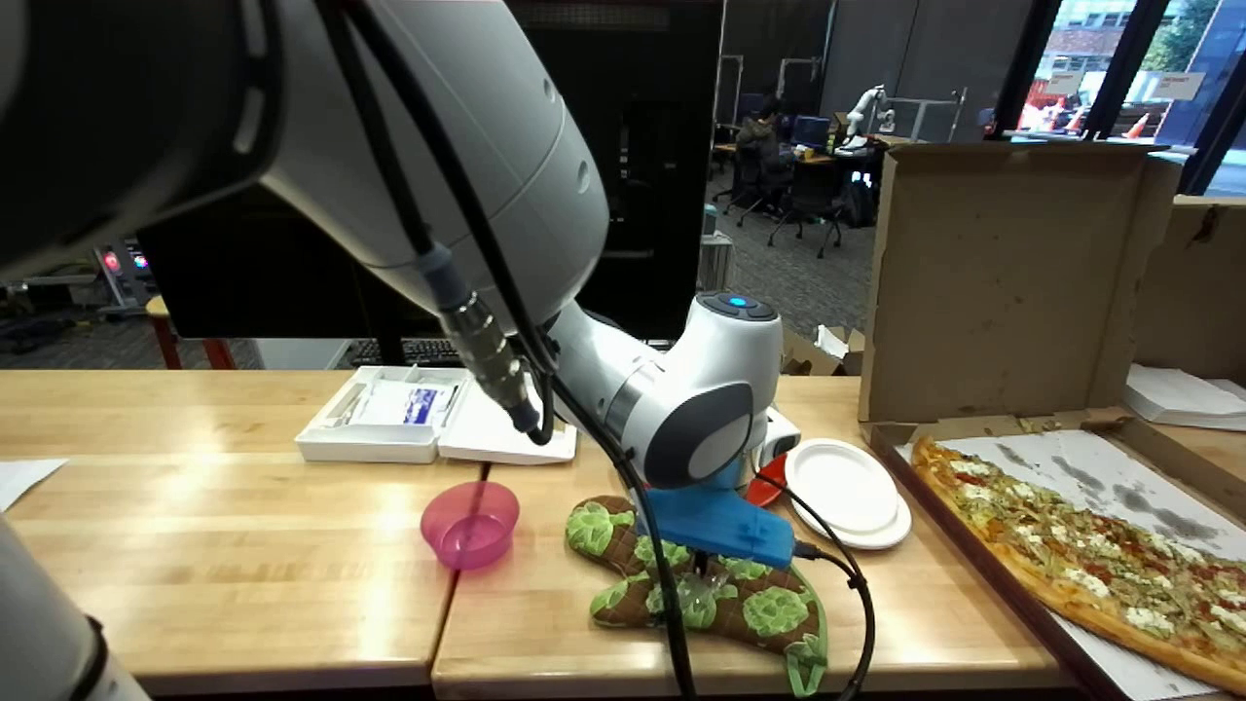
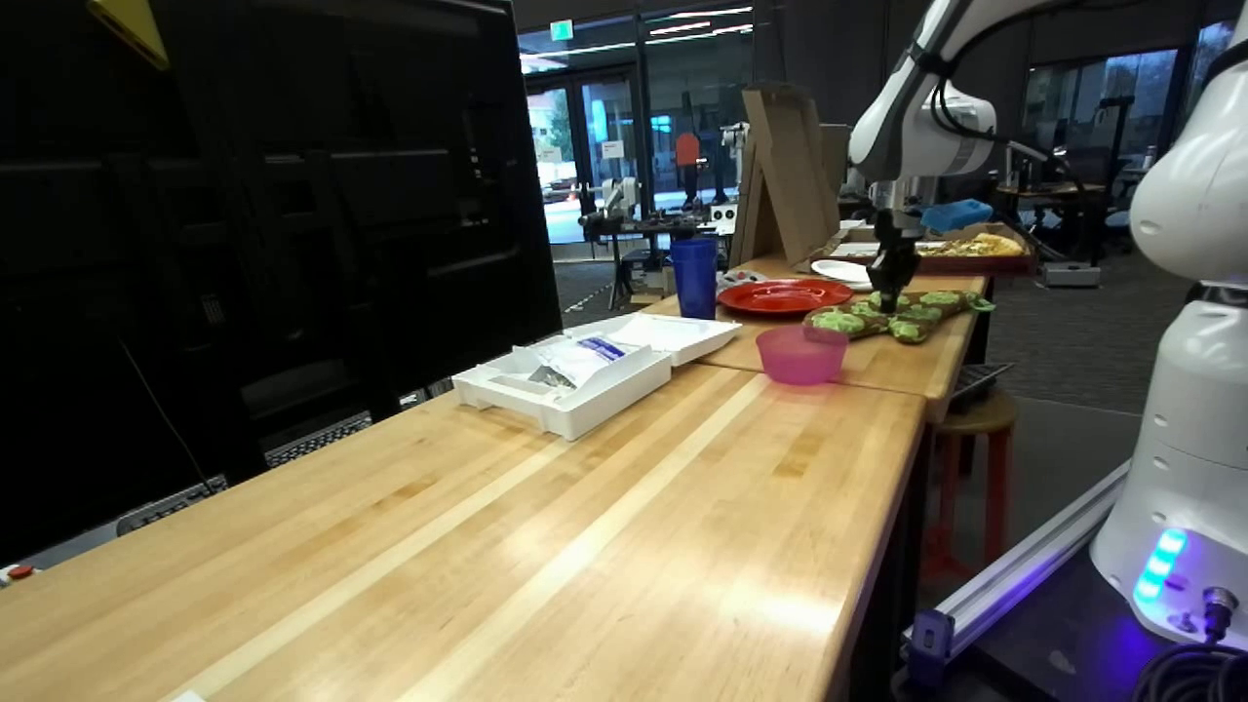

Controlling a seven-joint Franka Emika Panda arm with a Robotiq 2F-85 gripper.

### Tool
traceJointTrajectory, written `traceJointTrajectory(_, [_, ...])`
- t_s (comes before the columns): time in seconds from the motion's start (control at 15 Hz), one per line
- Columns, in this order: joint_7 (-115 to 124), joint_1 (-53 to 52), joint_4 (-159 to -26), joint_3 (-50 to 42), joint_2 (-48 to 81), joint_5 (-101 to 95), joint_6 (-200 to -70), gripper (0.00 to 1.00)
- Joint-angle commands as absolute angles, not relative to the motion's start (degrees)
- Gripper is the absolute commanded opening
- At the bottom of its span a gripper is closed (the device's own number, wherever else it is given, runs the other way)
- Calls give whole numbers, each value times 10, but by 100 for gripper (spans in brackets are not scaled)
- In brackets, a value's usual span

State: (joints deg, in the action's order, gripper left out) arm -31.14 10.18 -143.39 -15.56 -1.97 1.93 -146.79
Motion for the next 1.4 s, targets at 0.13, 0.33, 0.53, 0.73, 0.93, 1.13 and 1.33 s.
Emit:
traceJointTrajectory(0.13, [-316,139,-1408,-167,-2,24,-1453,0])
traceJointTrajectory(0.33, [-321,158,-1400,-177,-4,29,-1452,0])
traceJointTrajectory(0.53, [-326,170,-1395,-183,-4,39,-1454,0])
traceJointTrajectory(0.73, [-329,173,-1395,-184,-7,49,-1459,0])
traceJointTrajectory(0.93, [-336,171,-1397,-182,-15,65,-1461,0])
traceJointTrajectory(1.13, [-339,171,-1401,-182,-32,65,-1460,0])
traceJointTrajectory(1.33, [-339,170,-1415,-184,-62,60,-1463,0])
